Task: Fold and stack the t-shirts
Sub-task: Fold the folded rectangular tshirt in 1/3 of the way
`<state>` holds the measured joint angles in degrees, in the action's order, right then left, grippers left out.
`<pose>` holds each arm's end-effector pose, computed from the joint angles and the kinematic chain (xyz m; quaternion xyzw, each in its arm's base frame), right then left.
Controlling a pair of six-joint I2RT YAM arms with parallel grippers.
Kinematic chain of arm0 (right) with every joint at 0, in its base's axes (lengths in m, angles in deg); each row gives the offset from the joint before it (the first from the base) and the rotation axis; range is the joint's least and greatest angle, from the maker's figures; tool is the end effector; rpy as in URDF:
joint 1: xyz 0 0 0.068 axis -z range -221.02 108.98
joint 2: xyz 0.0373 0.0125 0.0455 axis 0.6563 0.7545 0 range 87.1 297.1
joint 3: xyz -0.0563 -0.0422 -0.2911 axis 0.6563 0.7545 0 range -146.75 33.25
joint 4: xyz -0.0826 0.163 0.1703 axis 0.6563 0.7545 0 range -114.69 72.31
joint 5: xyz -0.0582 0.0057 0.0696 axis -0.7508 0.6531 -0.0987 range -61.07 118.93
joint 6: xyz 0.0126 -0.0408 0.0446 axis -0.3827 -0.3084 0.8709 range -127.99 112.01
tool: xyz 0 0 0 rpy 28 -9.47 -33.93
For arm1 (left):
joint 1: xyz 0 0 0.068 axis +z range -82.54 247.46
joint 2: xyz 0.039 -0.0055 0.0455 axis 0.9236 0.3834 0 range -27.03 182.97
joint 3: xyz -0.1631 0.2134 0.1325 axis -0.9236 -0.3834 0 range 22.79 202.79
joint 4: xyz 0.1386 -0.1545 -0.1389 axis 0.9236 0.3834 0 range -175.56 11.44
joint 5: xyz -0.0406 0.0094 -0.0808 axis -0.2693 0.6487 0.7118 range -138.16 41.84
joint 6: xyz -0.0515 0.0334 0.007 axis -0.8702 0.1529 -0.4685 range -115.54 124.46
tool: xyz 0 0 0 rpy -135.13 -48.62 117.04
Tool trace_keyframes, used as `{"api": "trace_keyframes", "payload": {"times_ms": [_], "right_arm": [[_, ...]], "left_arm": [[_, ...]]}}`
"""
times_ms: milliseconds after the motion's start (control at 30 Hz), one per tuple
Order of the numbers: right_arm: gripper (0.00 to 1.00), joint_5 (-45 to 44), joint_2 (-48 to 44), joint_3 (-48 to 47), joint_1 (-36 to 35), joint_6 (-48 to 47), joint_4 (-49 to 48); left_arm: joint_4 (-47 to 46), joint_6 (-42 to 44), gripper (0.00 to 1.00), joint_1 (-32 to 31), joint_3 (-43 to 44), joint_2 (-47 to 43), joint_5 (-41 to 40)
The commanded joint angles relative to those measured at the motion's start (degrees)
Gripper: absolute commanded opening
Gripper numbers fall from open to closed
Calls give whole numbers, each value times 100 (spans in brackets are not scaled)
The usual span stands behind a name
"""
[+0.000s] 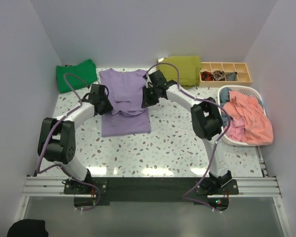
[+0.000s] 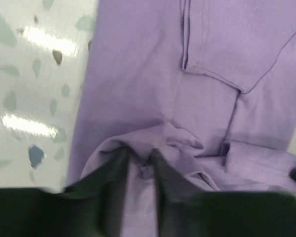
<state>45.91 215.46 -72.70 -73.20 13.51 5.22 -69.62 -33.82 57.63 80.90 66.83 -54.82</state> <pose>0.4254 0.2838 0.2151 -0.1346 0.9276 0.2688 0.2219 0.3339 -0.0524 0.2227 -0.2502 0.9095 -0.0834 0.3214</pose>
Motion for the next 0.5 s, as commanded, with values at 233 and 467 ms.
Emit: {"api": "trace_keyframes", "payload": {"times_ms": [233,467], "right_arm": [[35,-1389,-1117,714,177,-558,-1127],[41,50,-1154,847,-59,-252,-758]], "left_arm": [[-1023,734,93,183,377,-429,-513],[-997,849,86,174,184,-712,1384]]}}
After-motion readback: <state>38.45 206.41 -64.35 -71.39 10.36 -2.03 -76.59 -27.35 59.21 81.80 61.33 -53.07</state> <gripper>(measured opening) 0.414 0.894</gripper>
